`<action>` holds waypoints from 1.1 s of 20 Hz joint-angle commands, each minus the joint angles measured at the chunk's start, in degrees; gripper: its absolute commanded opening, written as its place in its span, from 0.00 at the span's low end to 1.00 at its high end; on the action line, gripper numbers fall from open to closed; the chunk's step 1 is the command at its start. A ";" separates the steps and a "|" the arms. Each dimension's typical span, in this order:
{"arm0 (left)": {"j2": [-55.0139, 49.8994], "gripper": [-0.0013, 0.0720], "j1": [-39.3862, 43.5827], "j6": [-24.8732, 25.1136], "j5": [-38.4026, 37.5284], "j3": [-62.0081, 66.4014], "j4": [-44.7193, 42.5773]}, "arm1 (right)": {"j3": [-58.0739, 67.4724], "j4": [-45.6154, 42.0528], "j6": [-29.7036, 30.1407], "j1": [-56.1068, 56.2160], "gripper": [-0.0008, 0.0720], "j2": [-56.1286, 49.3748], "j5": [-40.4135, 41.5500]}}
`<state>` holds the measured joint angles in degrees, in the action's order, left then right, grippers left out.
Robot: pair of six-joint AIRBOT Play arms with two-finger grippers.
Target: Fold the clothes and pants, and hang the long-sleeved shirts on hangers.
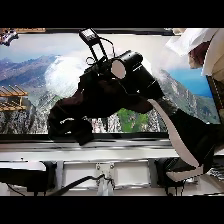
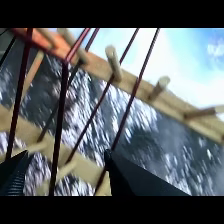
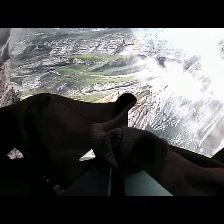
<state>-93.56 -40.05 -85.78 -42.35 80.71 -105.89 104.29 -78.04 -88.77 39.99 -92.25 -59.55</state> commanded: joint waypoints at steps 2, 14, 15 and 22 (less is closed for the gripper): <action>-5.35 0.67 0.37 -1.62 -0.92 6.75 0.09 | -0.02 0.02 -0.79 0.07 0.06 -0.02 -1.03; -8.41 0.32 0.37 -0.74 -1.40 7.85 0.09 | -0.02 -1.03 -0.79 -0.02 0.06 -0.02 -0.81; -8.17 0.32 0.52 -0.74 -1.36 7.85 0.04 | 0.00 -1.36 -0.81 -0.02 0.06 -0.02 -0.85; -5.86 0.06 0.94 1.38 -1.57 7.85 0.09 | -0.02 -1.33 -0.83 0.00 0.06 0.04 -0.94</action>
<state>-100.38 -39.24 -85.06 -43.81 88.49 -105.93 104.29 -79.33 -89.54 39.99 -92.25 -60.40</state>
